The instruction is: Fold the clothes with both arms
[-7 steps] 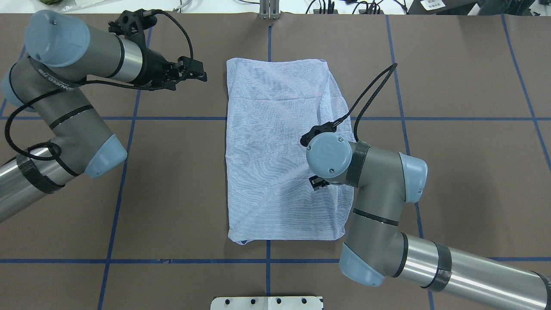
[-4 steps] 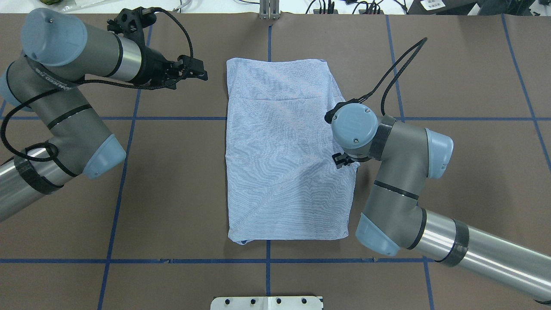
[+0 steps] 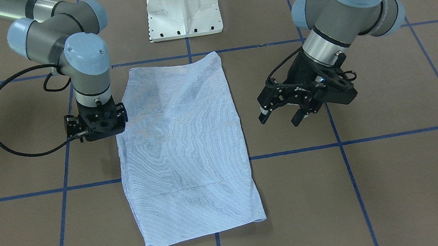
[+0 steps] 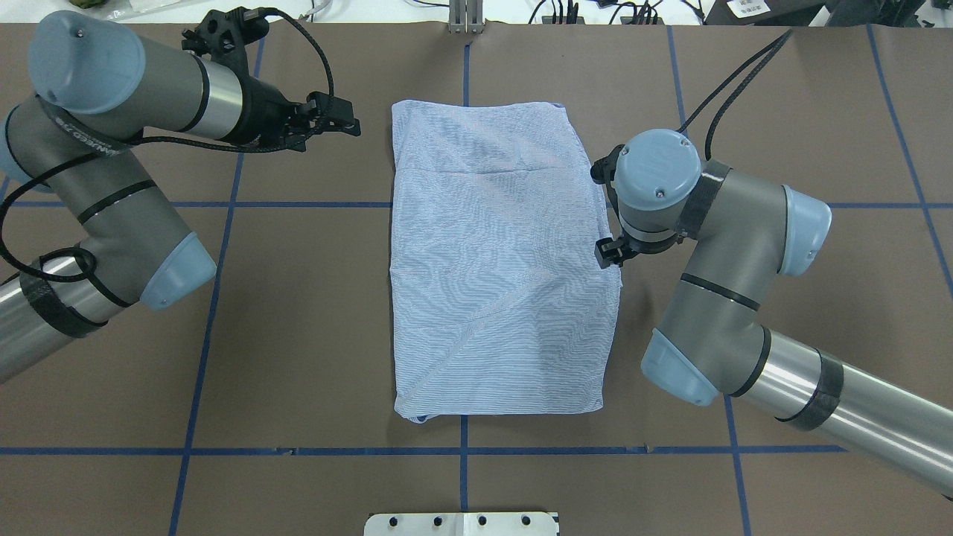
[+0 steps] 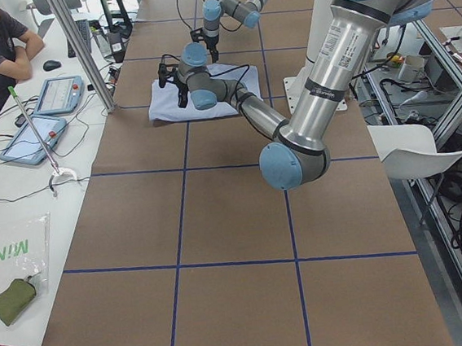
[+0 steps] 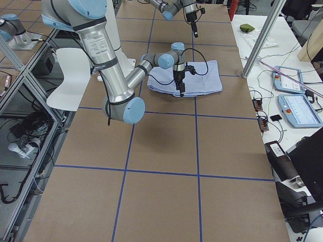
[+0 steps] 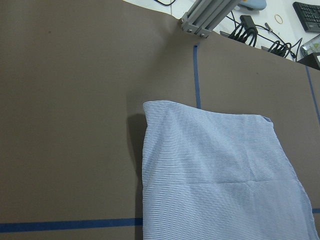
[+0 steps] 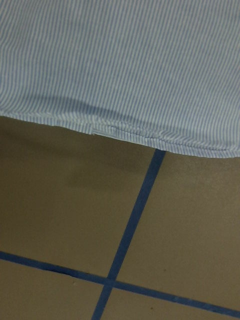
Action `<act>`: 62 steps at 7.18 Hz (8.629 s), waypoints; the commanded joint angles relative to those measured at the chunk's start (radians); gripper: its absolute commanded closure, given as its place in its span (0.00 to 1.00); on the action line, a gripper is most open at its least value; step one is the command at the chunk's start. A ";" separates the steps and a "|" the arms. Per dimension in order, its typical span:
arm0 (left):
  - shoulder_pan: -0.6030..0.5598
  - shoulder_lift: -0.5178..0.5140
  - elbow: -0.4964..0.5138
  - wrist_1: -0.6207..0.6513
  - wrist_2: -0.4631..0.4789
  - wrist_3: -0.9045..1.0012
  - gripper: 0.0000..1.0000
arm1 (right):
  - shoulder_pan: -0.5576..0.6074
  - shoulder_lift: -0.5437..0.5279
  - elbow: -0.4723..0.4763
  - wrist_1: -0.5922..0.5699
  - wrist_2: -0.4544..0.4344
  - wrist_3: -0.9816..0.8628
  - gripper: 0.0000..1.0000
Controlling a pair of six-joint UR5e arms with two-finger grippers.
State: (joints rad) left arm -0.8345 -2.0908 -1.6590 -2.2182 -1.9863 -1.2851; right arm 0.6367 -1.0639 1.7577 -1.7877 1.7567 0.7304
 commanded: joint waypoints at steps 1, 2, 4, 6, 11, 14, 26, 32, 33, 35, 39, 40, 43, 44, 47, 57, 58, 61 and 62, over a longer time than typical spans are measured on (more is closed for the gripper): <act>0.002 0.005 0.002 0.000 0.004 0.003 0.00 | 0.026 0.001 0.002 0.066 0.027 0.006 0.00; 0.003 0.002 0.007 0.000 0.004 0.004 0.00 | 0.023 0.004 -0.059 0.158 0.027 0.012 0.00; 0.003 0.003 0.013 0.000 0.004 0.006 0.00 | 0.023 0.004 -0.139 0.249 0.029 0.011 0.00; 0.003 0.003 0.013 0.000 0.004 0.006 0.00 | 0.031 -0.005 -0.141 0.235 0.052 0.003 0.00; 0.003 0.006 0.012 0.000 0.006 0.007 0.00 | 0.087 -0.010 -0.167 0.220 0.110 -0.002 0.00; 0.037 0.020 -0.004 0.000 -0.002 0.000 0.00 | 0.112 -0.045 -0.017 0.220 0.205 0.024 0.00; 0.514 0.083 -0.082 0.061 0.187 -0.507 0.17 | 0.049 -0.133 0.261 0.235 0.305 0.346 0.00; 0.535 0.107 -0.082 0.064 0.189 -0.508 0.17 | 0.049 -0.137 0.263 0.237 0.306 0.346 0.00; 0.535 0.104 -0.082 0.064 0.189 -0.508 0.20 | 0.051 -0.140 0.263 0.237 0.307 0.346 0.00; 0.535 0.103 -0.084 0.064 0.187 -0.516 0.39 | 0.051 -0.143 0.263 0.235 0.307 0.346 0.00; 0.535 0.097 -0.085 0.064 0.185 -0.537 0.93 | 0.049 -0.143 0.261 0.237 0.307 0.346 0.00; 0.535 0.106 -0.085 0.064 0.182 -0.539 1.00 | 0.049 -0.143 0.261 0.235 0.305 0.346 0.00; 0.517 0.109 -0.126 0.064 0.178 -0.525 1.00 | 0.002 -0.133 0.261 0.237 0.290 0.439 0.00; 0.517 0.107 -0.131 0.064 0.178 -0.525 1.00 | -0.027 -0.130 0.263 0.237 0.285 0.514 0.00; 0.523 0.107 -0.125 0.064 0.178 -0.527 1.00 | -0.199 -0.133 0.266 0.237 0.098 0.726 0.00; 0.529 0.107 -0.116 0.063 0.184 -0.531 1.00 | -0.387 -0.169 0.241 0.234 -0.094 1.213 0.00; 0.531 0.107 -0.114 0.064 0.184 -0.530 1.00 | -0.387 -0.171 0.240 0.235 -0.097 1.212 0.00; 0.531 0.107 -0.114 0.063 0.184 -0.530 1.00 | -0.381 -0.163 0.197 0.237 -0.097 1.206 0.00; 0.531 0.106 -0.116 0.063 0.184 -0.530 1.00 | -0.382 -0.160 0.183 0.237 -0.097 1.204 0.00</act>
State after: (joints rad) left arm -0.3038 -1.9837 -1.7740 -2.1548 -1.8024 -1.8148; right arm 0.2547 -1.2272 1.9566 -1.5511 1.6599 1.9376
